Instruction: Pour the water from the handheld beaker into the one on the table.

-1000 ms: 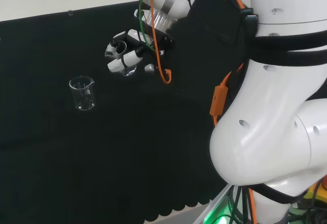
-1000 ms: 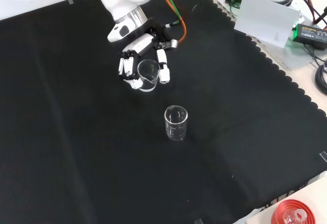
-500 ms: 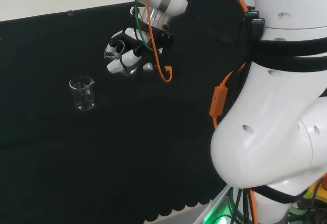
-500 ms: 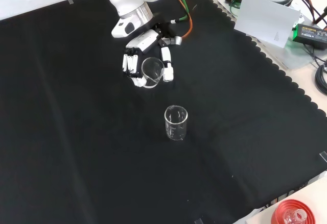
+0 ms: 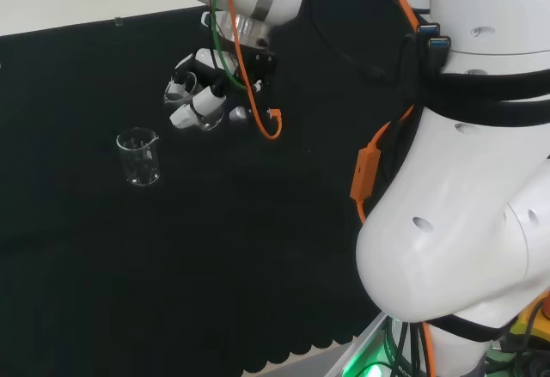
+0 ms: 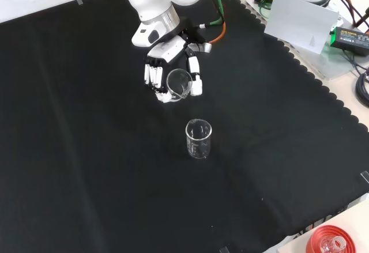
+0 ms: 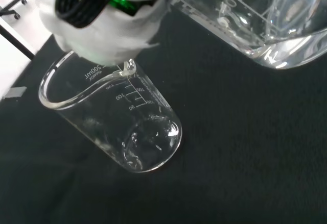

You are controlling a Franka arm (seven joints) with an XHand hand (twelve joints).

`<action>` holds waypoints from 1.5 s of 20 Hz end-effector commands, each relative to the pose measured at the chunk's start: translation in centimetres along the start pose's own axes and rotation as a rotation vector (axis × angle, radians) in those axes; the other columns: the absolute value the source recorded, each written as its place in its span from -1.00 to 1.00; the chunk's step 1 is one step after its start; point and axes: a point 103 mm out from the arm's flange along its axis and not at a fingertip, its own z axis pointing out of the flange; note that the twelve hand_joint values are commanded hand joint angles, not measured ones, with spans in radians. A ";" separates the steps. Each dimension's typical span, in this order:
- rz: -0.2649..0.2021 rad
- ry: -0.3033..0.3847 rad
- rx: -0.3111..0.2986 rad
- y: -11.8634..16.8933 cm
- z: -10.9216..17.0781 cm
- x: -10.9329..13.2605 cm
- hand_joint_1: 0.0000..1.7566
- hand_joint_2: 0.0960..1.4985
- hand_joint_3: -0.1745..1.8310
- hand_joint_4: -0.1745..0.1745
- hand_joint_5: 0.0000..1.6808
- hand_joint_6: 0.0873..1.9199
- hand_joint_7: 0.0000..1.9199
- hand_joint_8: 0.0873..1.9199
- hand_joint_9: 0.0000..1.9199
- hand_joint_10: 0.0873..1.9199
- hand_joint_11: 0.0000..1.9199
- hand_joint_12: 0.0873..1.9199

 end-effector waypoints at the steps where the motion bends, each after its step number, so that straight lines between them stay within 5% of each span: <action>1: 0.010 -0.055 0.030 -0.2 0.0 0.9 0.24 0.31 -0.81 1.00 0.42 -0.36 0.43 -0.89 0.31 -0.80 -0.11 0.08; 30: 0.092 -0.290 0.119 0.6 1.3 5.5 0.24 0.30 -0.80 1.00 0.42 -0.36 0.45 -0.91 0.35 -0.84 -0.06 0.06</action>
